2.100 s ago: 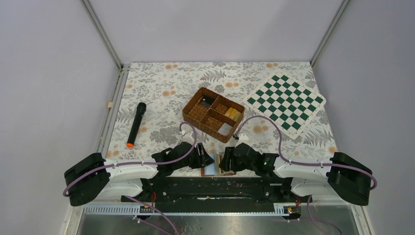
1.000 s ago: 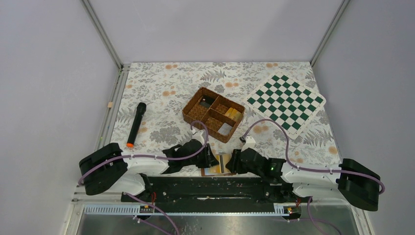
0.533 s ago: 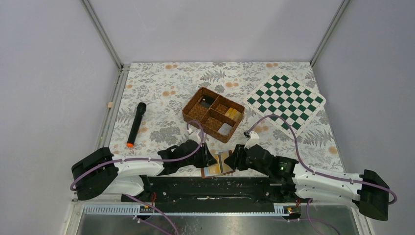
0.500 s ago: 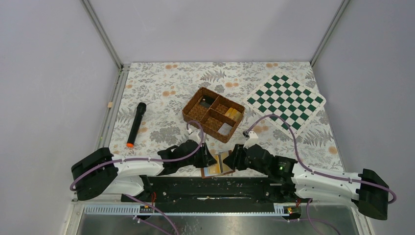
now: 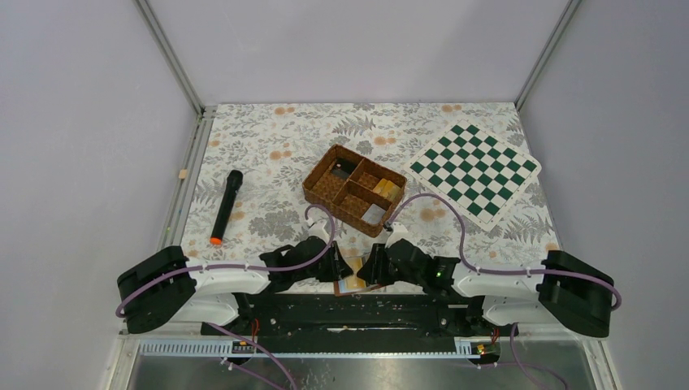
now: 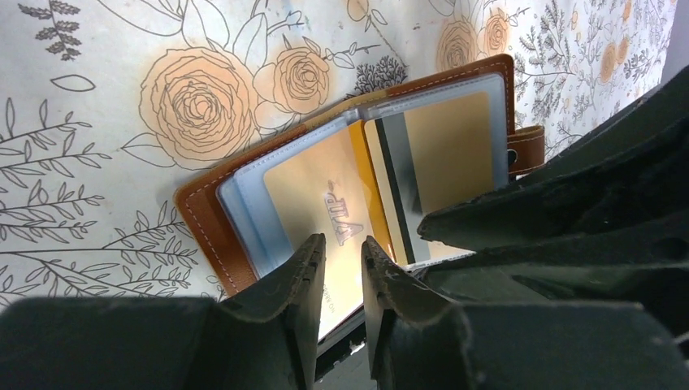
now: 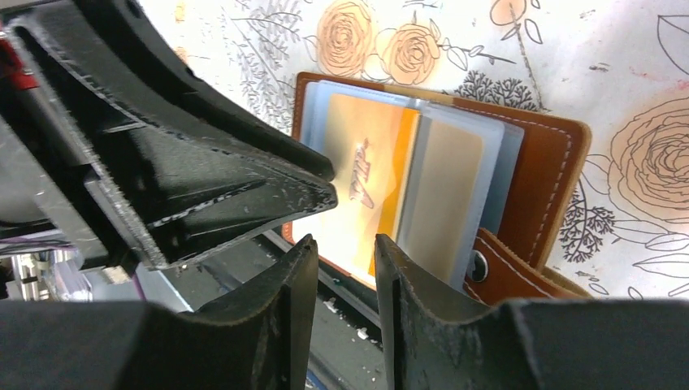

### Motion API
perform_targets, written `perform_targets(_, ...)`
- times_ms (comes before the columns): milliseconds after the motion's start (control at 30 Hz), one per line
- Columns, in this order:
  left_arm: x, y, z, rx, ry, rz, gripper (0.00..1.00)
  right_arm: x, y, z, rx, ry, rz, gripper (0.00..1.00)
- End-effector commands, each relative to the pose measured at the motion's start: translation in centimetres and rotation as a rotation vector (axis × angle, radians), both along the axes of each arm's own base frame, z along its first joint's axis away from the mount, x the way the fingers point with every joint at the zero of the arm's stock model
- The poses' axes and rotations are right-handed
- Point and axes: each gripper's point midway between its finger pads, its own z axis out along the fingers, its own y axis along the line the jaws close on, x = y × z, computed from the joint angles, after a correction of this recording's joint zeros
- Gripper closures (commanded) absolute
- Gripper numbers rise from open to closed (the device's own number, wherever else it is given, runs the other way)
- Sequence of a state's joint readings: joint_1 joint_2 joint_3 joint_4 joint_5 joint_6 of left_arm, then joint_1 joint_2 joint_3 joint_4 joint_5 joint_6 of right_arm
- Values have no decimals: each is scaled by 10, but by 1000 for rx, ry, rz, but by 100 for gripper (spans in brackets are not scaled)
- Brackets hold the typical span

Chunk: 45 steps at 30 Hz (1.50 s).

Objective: Take the credit cards out of the card holder
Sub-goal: Remove the credit card from the card holder.

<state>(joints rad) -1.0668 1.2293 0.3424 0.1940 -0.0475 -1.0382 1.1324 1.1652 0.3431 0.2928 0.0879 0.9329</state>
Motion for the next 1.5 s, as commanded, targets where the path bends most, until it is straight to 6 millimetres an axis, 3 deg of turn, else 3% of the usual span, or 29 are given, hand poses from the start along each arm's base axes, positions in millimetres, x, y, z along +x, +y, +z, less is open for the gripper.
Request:
perform_targets(0, 3, 5, -5, 3, -19, 32, 77, 12, 1, -9, 11, -11, -55, 62)
perform_targets(100, 2, 7, -9, 14, -11, 35, 77, 15, -10, -26, -21, 10, -84, 61)
perform_targets(333, 1, 12, -15, 32, 0, 42, 78, 13, -18, -41, -62, 35, -101, 60)
perform_targets(533, 0, 15, -17, 36, -1, 48, 77, 10, -9, -37, -12, 47, -82, 60)
perform_targets(933, -5, 17, -19, 33, 25, 42, 77, 8, -14, -50, 21, 108, -105, 59)
perform_targets(1467, -6, 12, -18, 11, 30, 34, 78, 4, -4, -47, 160, 174, -84, 67)
